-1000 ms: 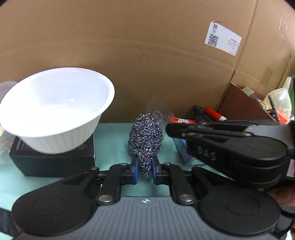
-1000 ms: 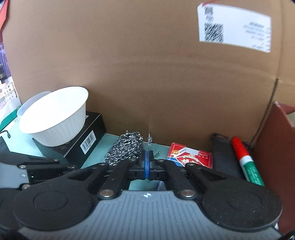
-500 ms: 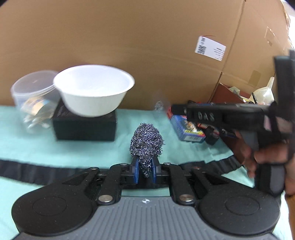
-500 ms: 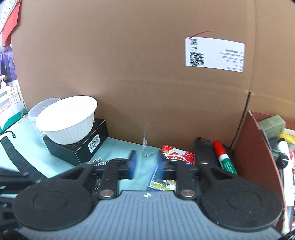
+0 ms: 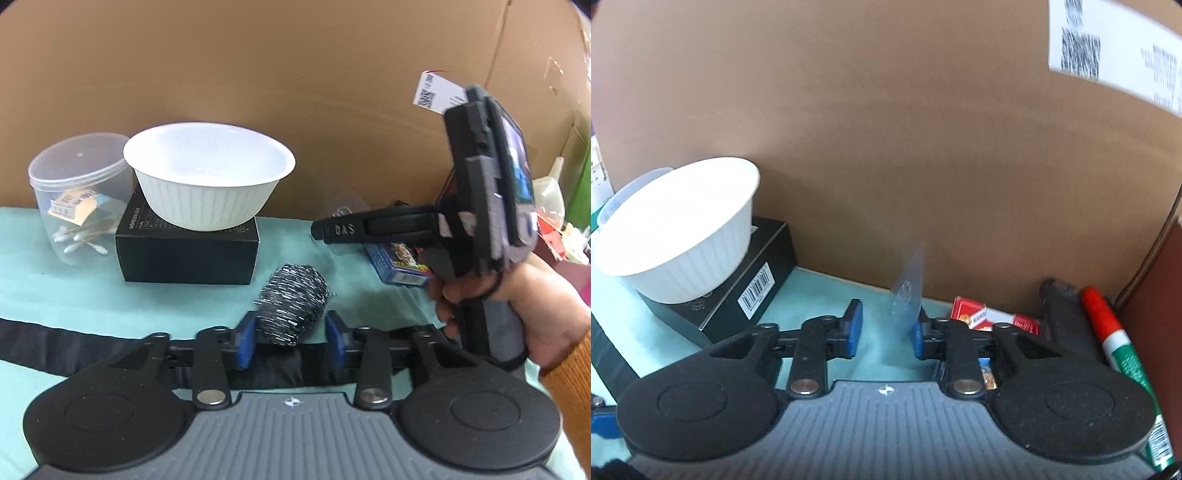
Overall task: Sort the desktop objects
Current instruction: 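Lift the scrubber with the left tool and carry it over the brown box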
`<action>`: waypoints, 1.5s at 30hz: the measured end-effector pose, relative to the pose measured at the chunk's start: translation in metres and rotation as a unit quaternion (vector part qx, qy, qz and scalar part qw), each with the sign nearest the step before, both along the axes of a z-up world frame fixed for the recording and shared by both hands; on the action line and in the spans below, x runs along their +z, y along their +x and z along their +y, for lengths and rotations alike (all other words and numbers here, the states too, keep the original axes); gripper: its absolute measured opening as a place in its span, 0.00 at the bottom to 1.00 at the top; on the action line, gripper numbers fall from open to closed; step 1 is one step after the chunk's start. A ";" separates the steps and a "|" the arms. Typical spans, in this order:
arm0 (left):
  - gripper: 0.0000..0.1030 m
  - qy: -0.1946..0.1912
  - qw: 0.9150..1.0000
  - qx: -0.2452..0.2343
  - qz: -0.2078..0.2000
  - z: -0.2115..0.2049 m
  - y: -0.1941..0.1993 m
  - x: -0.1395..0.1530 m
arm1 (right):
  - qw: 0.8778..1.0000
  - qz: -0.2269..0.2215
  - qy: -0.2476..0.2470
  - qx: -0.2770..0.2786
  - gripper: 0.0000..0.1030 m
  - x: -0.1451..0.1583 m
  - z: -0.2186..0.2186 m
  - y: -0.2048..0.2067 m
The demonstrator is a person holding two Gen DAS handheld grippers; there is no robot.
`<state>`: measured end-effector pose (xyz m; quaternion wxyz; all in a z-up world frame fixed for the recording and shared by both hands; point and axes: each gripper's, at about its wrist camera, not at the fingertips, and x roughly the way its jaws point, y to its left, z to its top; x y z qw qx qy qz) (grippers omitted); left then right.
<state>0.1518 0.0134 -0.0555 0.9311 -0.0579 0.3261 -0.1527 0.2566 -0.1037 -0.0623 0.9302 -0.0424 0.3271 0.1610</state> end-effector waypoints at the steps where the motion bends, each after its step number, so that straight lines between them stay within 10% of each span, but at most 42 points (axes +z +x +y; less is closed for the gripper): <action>1: 0.49 -0.002 1.000 0.002 0.000 0.000 0.002 -0.001 | 1.000 0.005 0.001 0.002 0.21 -0.001 -0.001 0.001; 4: 0.56 -0.008 1.000 0.011 -0.001 0.000 0.006 -0.002 | 1.000 0.002 -0.012 0.006 0.01 -0.002 0.000 -0.002; 9: 0.71 -0.012 1.000 0.025 -0.002 0.001 0.011 -0.003 | 1.000 -0.023 -0.002 0.002 0.00 0.007 -0.004 -0.015; 13: 0.36 -0.025 0.999 0.017 0.012 0.002 0.016 -0.006 | 0.999 -0.048 0.008 0.010 0.00 0.021 -0.011 -0.039; 30: 0.34 -0.042 0.997 -0.040 -0.053 -0.036 -0.049 0.050 | 0.992 -0.097 0.074 -0.038 0.00 0.049 -0.077 -0.174; 45: 0.34 -0.058 0.980 -0.139 -0.128 -0.173 -0.034 0.129 | 0.973 -0.175 0.067 -0.138 0.00 0.084 -0.179 -0.213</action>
